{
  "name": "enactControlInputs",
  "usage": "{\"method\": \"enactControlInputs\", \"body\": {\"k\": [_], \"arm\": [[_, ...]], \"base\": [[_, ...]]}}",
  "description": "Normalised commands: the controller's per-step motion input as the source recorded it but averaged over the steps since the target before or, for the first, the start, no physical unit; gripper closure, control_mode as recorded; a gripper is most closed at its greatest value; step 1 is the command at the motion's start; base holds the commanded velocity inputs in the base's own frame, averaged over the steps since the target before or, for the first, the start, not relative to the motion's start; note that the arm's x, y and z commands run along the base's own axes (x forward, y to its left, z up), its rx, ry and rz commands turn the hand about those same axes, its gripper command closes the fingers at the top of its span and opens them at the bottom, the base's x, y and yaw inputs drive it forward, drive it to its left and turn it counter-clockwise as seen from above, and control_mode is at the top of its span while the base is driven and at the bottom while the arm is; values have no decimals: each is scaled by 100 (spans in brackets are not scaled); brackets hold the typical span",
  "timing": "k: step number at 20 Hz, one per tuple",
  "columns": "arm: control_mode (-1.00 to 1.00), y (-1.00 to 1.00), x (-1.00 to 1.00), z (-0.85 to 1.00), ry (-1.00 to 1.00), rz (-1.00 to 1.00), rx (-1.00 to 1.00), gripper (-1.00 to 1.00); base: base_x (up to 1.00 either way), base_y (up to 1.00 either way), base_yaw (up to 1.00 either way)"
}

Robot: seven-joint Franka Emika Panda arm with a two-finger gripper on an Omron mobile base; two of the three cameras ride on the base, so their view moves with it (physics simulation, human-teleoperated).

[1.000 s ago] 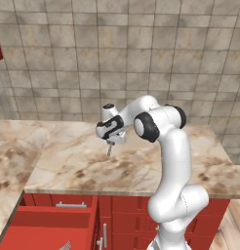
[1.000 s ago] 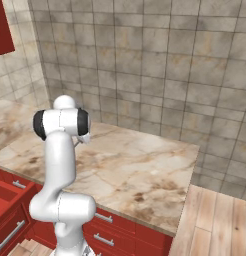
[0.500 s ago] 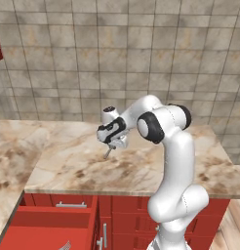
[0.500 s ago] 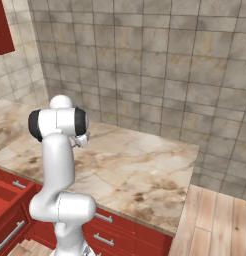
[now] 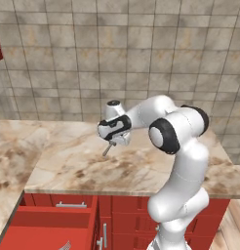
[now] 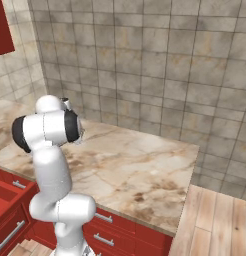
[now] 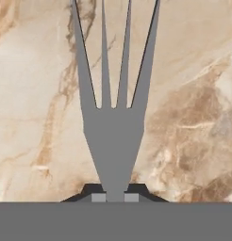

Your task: Organize the utensils by type. Pick up the wooden spoons from the counter and place them in the open cabinet. Then pick up the metallic utensils from the counter and place them in the open drawer.

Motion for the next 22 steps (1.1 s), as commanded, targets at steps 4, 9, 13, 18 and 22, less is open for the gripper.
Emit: {"method": "enactControlInputs", "body": {"k": [4, 9, 13, 18, 22], "arm": [[-100, 21, -77, 29, -2, -1, 10, 100], [-100, 27, -72, 22, 0, -2, 13, 100], [-100, 35, -72, 22, 0, -2, 9, 100], [-100, 46, -68, 16, 0, -4, 1, 100], [-100, 55, -47, 17, 4, 0, 0, 100]], "base": [[0, 0, 0], [0, 0, 0], [0, 0, 0], [0, 0, 0], [0, 0, 0]]}}
